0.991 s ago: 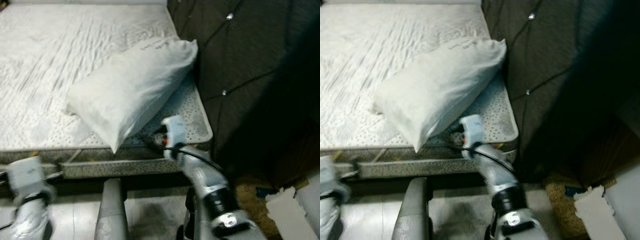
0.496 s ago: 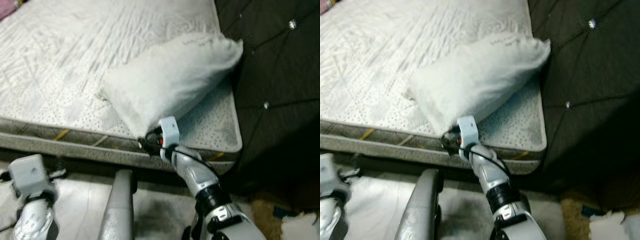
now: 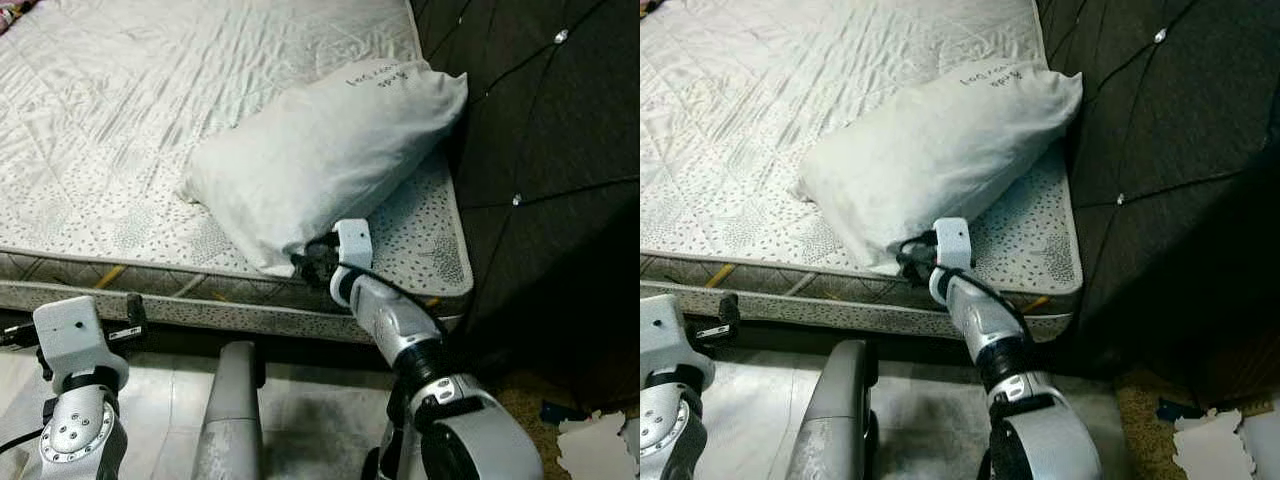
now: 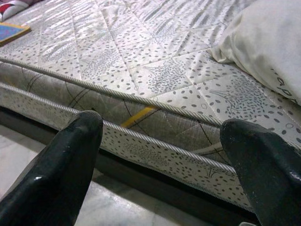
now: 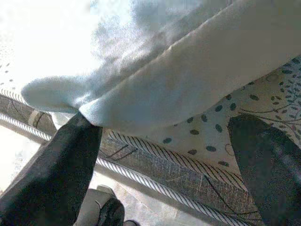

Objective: Clean up the room

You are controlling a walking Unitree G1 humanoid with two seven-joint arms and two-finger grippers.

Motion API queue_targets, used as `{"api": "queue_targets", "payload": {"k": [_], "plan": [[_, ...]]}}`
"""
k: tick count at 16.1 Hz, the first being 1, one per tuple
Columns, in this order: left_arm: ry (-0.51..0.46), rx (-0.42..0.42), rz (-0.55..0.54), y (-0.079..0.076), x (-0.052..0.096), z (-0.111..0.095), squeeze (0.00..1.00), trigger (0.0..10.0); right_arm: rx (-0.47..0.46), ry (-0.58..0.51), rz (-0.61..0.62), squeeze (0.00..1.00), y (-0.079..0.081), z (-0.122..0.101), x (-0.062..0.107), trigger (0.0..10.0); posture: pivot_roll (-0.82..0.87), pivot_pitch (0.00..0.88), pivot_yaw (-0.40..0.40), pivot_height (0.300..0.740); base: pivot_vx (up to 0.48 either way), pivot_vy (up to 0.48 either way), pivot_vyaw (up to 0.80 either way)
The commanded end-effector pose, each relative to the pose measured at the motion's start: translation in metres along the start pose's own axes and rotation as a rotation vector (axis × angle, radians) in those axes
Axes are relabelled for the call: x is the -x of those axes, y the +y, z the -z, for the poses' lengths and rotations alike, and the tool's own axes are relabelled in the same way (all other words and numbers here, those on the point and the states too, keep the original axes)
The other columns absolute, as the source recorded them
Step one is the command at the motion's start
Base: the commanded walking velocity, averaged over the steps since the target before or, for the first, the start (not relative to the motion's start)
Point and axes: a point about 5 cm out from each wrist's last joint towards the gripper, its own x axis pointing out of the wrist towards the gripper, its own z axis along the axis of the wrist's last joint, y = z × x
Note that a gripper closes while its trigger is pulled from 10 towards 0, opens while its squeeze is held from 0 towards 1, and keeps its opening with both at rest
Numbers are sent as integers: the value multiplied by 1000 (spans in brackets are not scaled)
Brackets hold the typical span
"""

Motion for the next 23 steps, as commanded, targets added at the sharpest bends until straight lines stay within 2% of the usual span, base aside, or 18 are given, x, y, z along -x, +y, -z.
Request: {"api": "queue_targets", "payload": {"k": [1, 4, 6, 7, 9, 10, 13, 16, 19, 23], "plan": [[26, -2, -5, 0, 0, 5, 0, 10000, -44, -24, -121, 0, 49, -18, -9, 10000, 306, 109, -44, 571, 0, 0, 0], [23, 5, -4, -1, -1, 4, 0, 10000, -79, 5, -135, 0, 46, -17, -10, 10000, 305, 110, -44, 571, 0, 0, 0], [27, 8, -2, 0, -2, 5, 0, 10000, -87, 50, -275, 0, 54, -14, -4, 10000, 307, 107, -43, 571, 0, 0, 0], [30, 8, -1, 0, -2, 5, 0, 10000, -111, 53, -291, 0, 56, -15, -3, 10000, 307, 107, -43, 571, 0, 0, 0], [31, 10, 2, -1, -2, 5, 0, 10000, -173, 40, -304, 0, 60, -18, -4, 10000, 306, 105, -40, 571, 0, 0, 0], [29, 11, 6, -2, -2, 4, 0, 10000, -236, 5, -296, 0, 62, -23, -5, 10000, 309, 105, -40, 571, 0, 0, 0], [25, 6, 10, -1, 1, 3, 0, 10000, -283, -18, -270, 0, 68, -22, -6, 10000, 328, 108, -41, 571, 0, 0, 0], [22, -5, -27, 8, 8, 2, 0, 10000, -180, -78, -259, 0, 83, -21, -8, 10000, 377, 125, -63, 571, 0, 0, 533], [34, -7, -30, 8, 11, 5, 0, 10000, -221, -89, -184, 0, 79, -19, -10, 10000, 374, 108, -58, 571, 0, 0, 533], [12, -4, -4, 1, 1, -2, 0, 10000, -207, -99, -114, 0, 73, -17, -12, 10000, 362, 95, -46, 571, 0, 0, 0]]}}
